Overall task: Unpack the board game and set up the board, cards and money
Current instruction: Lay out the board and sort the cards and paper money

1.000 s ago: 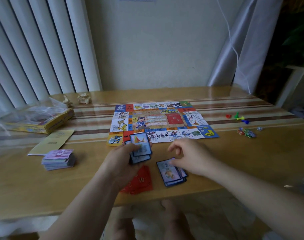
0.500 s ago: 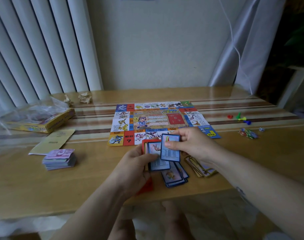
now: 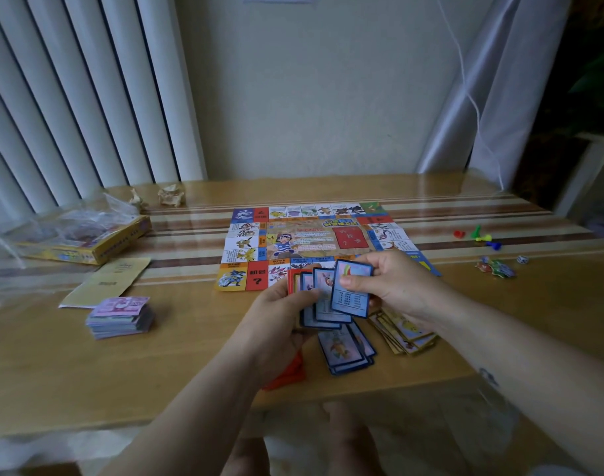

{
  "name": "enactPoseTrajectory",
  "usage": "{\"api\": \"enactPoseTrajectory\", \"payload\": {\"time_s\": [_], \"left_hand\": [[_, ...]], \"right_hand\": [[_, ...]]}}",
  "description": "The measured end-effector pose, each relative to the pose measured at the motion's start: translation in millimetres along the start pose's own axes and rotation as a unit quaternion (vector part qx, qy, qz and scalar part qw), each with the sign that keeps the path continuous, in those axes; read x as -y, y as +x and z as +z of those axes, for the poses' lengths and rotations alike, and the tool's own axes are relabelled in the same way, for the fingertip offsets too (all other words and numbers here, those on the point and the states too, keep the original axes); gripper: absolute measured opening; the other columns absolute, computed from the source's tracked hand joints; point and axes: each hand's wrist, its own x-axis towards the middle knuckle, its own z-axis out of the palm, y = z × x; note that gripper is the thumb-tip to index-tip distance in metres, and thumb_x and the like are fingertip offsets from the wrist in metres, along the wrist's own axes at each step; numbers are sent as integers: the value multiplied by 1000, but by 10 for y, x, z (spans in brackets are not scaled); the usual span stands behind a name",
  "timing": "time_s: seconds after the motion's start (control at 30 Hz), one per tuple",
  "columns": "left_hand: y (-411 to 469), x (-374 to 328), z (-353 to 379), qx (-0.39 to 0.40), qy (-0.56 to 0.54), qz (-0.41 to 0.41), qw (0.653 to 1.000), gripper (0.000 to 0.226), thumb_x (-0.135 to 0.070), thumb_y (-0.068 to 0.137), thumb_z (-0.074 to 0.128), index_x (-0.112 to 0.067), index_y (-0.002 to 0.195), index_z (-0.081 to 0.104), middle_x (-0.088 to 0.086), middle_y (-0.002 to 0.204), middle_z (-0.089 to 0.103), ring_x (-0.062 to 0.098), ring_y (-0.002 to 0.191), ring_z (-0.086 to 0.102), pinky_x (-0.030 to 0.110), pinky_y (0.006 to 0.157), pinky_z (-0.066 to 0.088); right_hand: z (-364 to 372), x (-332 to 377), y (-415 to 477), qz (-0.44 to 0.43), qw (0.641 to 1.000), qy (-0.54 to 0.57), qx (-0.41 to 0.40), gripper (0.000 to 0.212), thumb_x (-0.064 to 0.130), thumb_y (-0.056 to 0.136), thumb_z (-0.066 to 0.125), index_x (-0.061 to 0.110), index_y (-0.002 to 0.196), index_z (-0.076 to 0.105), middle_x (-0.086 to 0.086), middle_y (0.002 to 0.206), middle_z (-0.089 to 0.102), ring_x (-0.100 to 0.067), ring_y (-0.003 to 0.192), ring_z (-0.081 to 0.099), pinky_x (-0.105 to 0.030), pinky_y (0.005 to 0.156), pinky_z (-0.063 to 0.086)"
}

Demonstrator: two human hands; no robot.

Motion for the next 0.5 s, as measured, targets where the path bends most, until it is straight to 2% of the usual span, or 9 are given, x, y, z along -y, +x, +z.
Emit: {"api": "enactPoseTrajectory", "payload": {"time_s": [0.07,0.17,0.27,0.33,0.43,0.5], "left_hand": [[-27,-2,-24,14,-5,1,1000,17,-3,93,49,-6,105,60,13,94,73,26,92,70,35,77,58],[-26,15,-44,3,14,19,1000,18,-2,92,50,-6,108,59,13,96,73,27,95,69,40,84,55],[-8,10,-40,-12,29,37,999,20,-2,90,54,-6,109,58,12,95,73,26,92,70,38,80,58],[19,16,-44,-29,39,41,998,21,-2,88,58,-7,109,58,12,97,73,27,92,70,39,78,58],[42,12,-28,-43,24,37,998,23,-1,86,61,-5,108,59,15,98,72,28,90,70,39,77,58],[28,0,-22,-32,5,31,999,18,-5,88,59,-5,106,60,14,94,73,25,85,71,33,71,60]], "right_hand": [[-9,-9,-2,2,1000,1,-7,8,18,84,70,18,91,65,-9,95,71,-23,89,66,-26,60,45],[3,2,-11,-9,1000,-4,-7,7,16,86,68,21,86,64,-2,88,71,-13,78,64,-21,55,42],[-9,22,-28,-24,1000,5,-16,11,15,86,68,23,92,66,2,88,72,-6,72,65,-15,51,42],[-24,28,-41,-28,999,2,-17,16,16,85,68,20,101,66,0,93,72,-6,77,67,-16,58,49],[-34,18,-39,-27,999,-21,-25,30,17,84,71,13,112,65,-2,101,72,-14,91,69,-33,82,56],[-39,11,-38,-25,999,-17,-29,33,16,84,70,12,116,64,-3,102,72,-14,93,69,-34,85,56]]}}
